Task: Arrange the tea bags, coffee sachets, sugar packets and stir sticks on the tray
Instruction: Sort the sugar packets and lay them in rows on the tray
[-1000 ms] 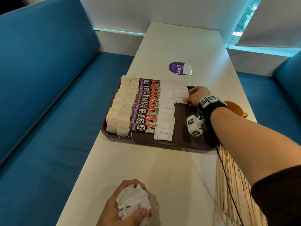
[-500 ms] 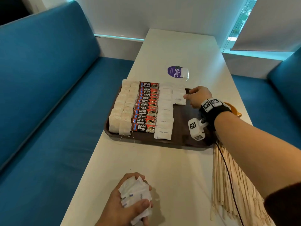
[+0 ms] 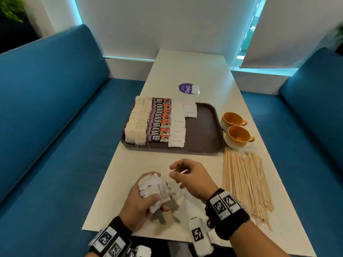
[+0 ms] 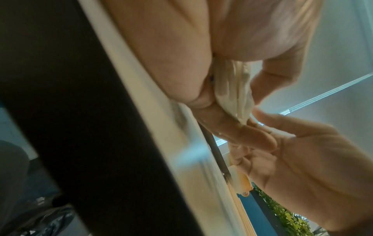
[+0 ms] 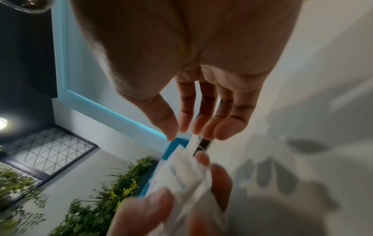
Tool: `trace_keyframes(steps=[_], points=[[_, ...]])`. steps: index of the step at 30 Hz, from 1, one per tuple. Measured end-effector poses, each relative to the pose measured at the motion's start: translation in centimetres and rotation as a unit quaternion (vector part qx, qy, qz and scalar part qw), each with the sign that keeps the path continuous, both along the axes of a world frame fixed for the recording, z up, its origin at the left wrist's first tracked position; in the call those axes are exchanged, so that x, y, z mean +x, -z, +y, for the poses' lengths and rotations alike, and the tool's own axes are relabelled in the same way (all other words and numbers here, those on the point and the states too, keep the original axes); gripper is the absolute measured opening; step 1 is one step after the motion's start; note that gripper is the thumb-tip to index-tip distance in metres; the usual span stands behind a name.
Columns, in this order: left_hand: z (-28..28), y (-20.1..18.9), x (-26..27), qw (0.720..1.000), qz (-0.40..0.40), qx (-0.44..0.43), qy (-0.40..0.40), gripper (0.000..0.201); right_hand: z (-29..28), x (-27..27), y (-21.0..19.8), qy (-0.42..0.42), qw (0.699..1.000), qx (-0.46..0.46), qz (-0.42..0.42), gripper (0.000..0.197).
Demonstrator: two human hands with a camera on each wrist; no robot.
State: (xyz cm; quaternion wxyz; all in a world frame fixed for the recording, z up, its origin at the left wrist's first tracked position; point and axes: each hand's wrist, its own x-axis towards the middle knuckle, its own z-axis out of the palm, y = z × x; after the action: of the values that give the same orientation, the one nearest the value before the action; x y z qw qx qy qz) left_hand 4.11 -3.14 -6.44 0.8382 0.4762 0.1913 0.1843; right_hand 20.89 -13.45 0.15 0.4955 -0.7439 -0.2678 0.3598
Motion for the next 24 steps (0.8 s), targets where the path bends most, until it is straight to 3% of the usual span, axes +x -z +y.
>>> trace_keyframes(steps=[8,11,18,21,24], points=[[-0.7,-0.5,-0.1,0.999,0.017,0.009,-0.037,0.049,-1.7,-3.1,1.3,0.02,0.998,0.016,0.066,0.034],[-1.3,-1.4,0.0,0.998,0.04,0.004,-0.05,0.058,-2.4,-2.9,1.6,0.029,0.997,0.021,0.069,0.03],[-1.0,-1.1,0.2,0.994,0.063,-0.027,-0.084,0.043,-3.0,-2.3,1.5,0.103,0.974,0.105,0.172,0.015],[-0.9,-0.8,0.3,0.995,0.047,-0.038,-0.075,0.058,-3.3,-2.2,1.0,0.086,0.967,0.109,0.215,0.019],[-0.7,-0.6,0.4,0.995,0.05,-0.034,-0.074,0.068,-3.5,-2.4,1.3,0.056,0.976,0.108,0.182,0.023]])
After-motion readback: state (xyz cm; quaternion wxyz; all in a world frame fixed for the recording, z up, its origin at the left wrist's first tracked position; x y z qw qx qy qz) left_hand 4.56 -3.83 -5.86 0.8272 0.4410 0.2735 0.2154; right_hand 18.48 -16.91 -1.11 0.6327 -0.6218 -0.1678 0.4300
